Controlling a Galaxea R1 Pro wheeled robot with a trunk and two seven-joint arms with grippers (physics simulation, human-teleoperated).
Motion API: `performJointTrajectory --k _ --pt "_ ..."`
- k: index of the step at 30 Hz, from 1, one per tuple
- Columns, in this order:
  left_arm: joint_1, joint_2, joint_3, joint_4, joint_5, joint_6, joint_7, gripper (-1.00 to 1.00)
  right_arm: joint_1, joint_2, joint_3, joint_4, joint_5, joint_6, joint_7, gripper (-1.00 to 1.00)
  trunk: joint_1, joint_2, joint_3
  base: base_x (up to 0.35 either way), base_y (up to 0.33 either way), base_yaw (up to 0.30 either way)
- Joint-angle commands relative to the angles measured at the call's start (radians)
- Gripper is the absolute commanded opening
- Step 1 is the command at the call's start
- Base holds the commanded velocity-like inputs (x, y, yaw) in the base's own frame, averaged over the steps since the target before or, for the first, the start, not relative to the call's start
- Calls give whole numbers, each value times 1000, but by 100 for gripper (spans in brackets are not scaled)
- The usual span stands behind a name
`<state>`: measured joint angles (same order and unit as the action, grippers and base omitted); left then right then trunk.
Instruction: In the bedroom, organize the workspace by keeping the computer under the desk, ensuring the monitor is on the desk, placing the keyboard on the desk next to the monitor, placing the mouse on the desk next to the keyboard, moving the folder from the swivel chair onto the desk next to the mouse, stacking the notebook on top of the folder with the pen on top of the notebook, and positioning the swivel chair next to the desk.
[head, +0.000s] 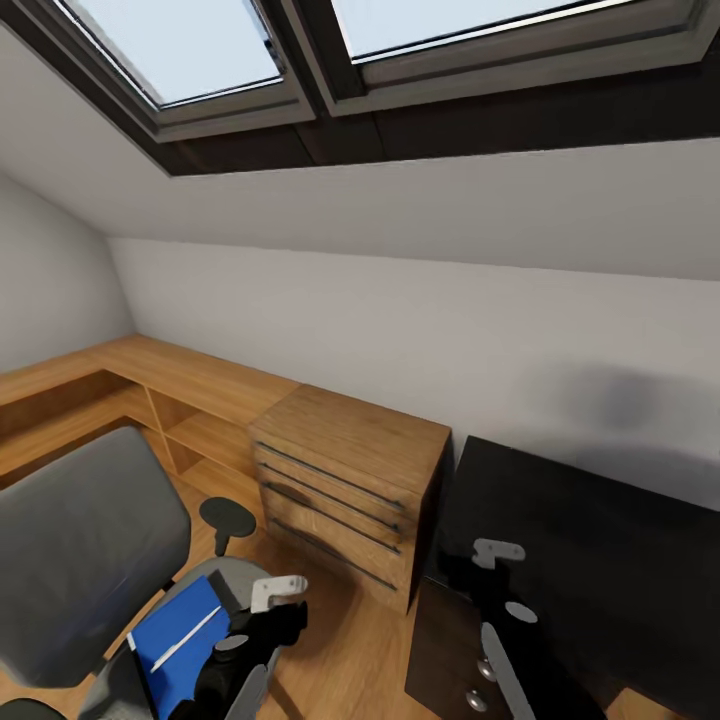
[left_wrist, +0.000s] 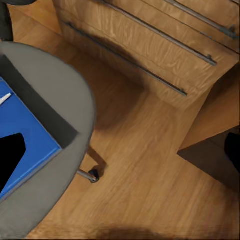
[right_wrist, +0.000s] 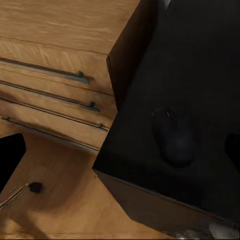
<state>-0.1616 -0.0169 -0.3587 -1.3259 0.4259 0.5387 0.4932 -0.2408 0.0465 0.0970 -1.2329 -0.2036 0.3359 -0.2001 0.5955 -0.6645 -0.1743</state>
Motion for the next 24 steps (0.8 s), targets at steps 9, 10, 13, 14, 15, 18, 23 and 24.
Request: performJointTrajectory --k 9,10,13,14,15,18,23,24 --pt "-1 0 -6 290 8 -190 5 100 138 4 4 145 -5 -230 -11 100 0 -2 -2 -259 0 0" --pt "-1 0 -6 307 7 -202 4 100 140 4 4 163 -4 -242 -10 100 0 -2 -2 -327 0 0" --pt "-1 1 -6 407 7 -246 4 100 147 3 18 304 14 -375 -4 100 0 -2 -2 -261 0 -121" --pt "-1 1 -6 443 5 -253 5 100 148 3 37 351 31 -417 -3 100 0 -2 -2 -121 0 -216" --pt "-1 1 -6 461 5 -258 5 100 148 3 49 376 43 -438 -3 100 0 -2 -2 -97 0 -227" --pt "-1 2 -6 511 3 -301 5 100 148 3 98 479 88 -528 -3 100 0 -2 -2 -50 0 -248" --pt "-1 25 -7 543 4 -386 5 100 148 4 133 636 126 -723 -4 100 0 -2 -3 -16 0 -146" --pt "-1 32 -7 546 4 -393 5 100 147 4 136 654 129 -766 -4 100 0 -2 -3 -4 0 -42"
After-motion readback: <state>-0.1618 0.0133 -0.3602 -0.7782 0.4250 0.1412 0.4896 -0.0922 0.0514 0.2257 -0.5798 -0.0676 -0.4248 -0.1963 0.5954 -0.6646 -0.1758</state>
